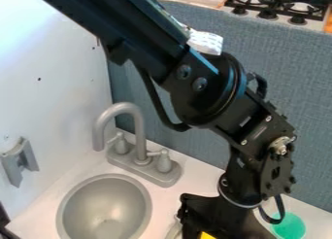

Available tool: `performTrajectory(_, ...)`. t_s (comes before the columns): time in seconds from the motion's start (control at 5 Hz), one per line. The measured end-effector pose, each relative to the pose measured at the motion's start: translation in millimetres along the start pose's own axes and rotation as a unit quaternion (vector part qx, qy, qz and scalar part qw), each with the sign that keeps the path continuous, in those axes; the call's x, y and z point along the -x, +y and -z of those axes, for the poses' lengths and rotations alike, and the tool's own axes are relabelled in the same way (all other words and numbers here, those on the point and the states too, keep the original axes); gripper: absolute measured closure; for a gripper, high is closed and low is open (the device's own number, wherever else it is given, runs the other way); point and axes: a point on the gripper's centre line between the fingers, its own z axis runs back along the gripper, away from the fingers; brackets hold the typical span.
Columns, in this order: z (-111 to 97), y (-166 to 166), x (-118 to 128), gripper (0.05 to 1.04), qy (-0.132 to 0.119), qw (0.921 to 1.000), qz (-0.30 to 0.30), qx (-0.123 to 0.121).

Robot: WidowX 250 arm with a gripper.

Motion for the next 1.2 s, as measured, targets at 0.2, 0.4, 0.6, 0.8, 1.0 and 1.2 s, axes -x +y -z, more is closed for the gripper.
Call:
performTrajectory(0.2, 6.8, 2.0, 2.7, 0.083, 0.011, 0.9999, 0.0, -0.008)
performTrajectory(0.4, 8.4, 12.9, -9.2, 0.083, -0.001, 0.9999, -0.014, -0.006)
performTrajectory(0.6, 11.1, 21.2, -28.5, 0.083, -0.036, 0.9991, -0.019, 0.009)
performTrajectory(0.8, 25.3, 31.2, -42.7, 0.083, -0.052, 0.9981, -0.031, 0.007)
performTrajectory(1.0, 42.6, 35.2, -53.8, 0.083, -0.063, 0.9971, -0.039, 0.014)
performTrajectory(1.2, 56.9, 44.0, -60.7, 0.083, -0.046, 0.9976, -0.05, 0.015)
